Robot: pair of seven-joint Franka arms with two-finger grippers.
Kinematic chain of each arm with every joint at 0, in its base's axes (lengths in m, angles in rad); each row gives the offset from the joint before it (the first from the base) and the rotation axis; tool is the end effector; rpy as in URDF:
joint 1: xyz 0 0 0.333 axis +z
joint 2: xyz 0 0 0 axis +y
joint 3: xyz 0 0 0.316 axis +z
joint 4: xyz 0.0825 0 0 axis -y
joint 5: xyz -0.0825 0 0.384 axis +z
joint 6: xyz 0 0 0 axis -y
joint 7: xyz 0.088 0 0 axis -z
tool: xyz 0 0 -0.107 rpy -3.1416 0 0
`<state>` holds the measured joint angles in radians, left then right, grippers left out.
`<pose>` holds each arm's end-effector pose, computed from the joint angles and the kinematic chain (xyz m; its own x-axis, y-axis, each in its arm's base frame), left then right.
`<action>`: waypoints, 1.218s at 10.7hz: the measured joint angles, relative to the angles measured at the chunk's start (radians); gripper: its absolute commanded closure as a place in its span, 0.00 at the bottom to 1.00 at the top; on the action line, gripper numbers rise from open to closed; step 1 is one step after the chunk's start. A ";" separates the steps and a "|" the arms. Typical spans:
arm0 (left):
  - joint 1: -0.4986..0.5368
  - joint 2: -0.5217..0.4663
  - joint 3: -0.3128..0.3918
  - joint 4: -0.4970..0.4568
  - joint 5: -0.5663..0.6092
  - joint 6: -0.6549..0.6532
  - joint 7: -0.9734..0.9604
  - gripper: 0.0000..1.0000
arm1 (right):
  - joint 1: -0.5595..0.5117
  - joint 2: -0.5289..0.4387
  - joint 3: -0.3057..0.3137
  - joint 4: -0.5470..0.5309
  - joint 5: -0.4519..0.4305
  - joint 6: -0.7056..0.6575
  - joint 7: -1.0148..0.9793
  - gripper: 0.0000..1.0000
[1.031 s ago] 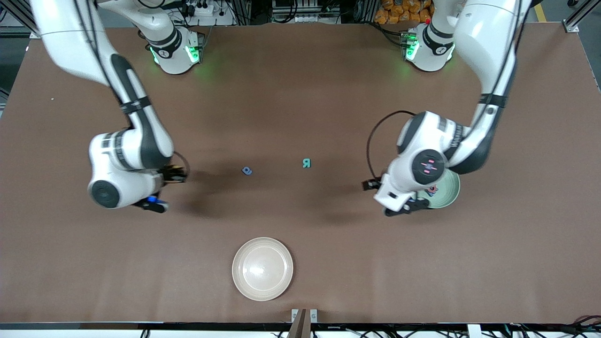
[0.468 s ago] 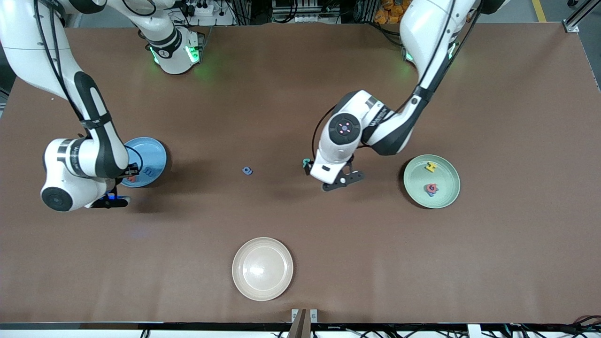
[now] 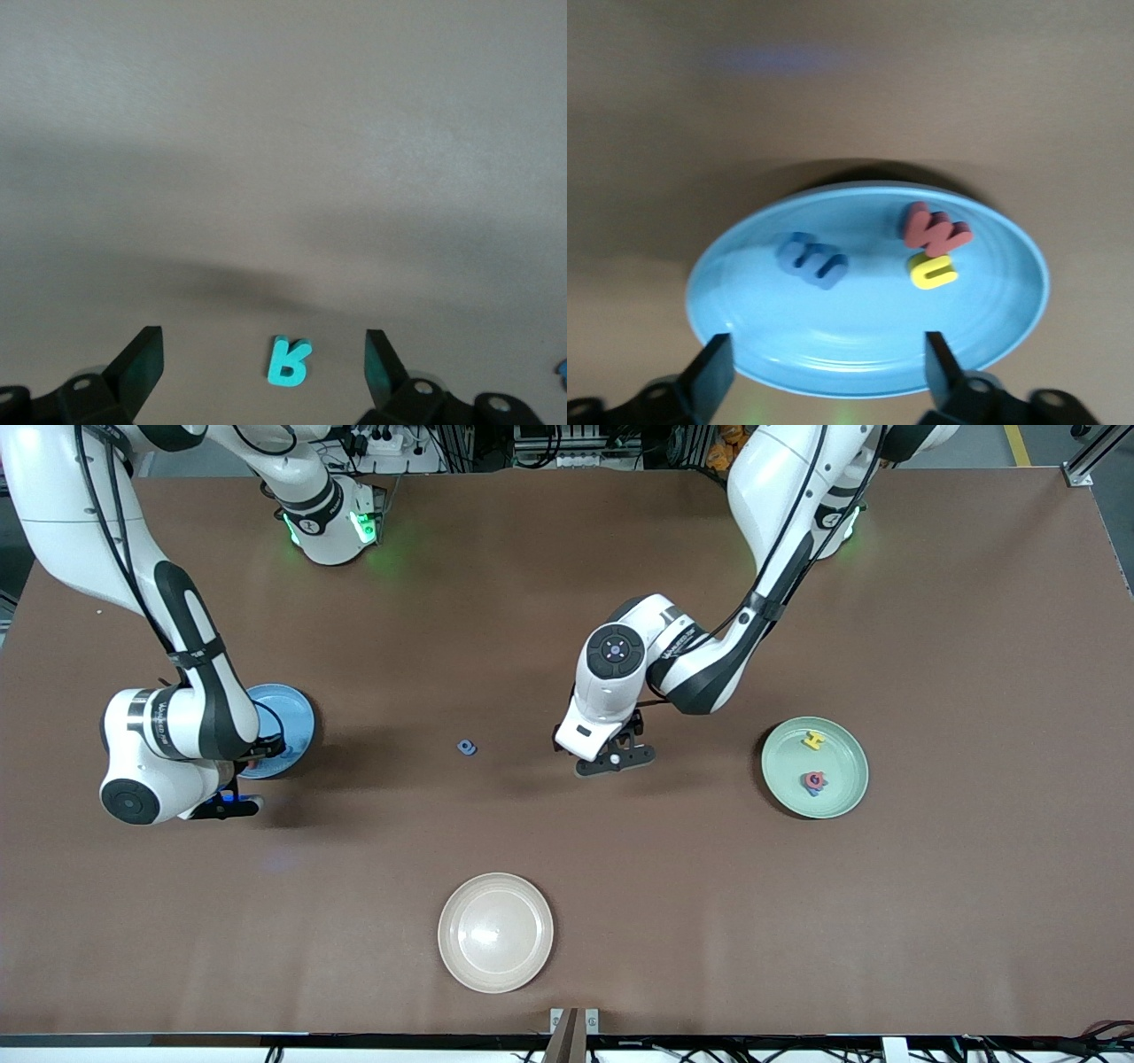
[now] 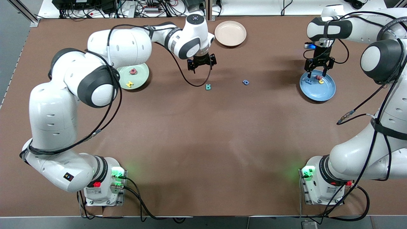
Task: Sort upper and lower case letters into plates
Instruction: 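Lower the left gripper over the teal k while the right gripper returns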
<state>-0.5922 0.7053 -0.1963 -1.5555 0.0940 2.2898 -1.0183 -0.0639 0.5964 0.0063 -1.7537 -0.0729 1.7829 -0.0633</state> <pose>0.5155 -0.4859 0.2422 0.9763 0.2153 -0.0226 0.2164 -0.9741 0.0654 0.5924 -0.0406 0.1996 0.8414 0.0310 -0.5396 0.0459 -0.9988 0.0142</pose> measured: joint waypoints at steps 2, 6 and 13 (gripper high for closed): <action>-0.021 0.050 0.000 -0.002 0.001 0.045 0.001 0.00 | 0.024 -0.009 0.005 0.002 0.034 -0.005 0.053 0.00; -0.056 0.104 -0.001 0.003 0.001 0.078 0.002 0.00 | 0.111 -0.020 0.053 0.004 0.110 -0.015 0.285 0.00; -0.075 0.125 0.000 0.007 0.005 0.077 0.004 0.00 | 0.140 -0.021 0.054 0.004 0.129 -0.015 0.338 0.00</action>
<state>-0.6675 0.8302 -0.1966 -1.5485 0.0989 2.3671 -1.0145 0.0762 0.5752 0.0607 -1.7497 0.0563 1.7675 0.2743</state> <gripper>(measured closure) 0.000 0.000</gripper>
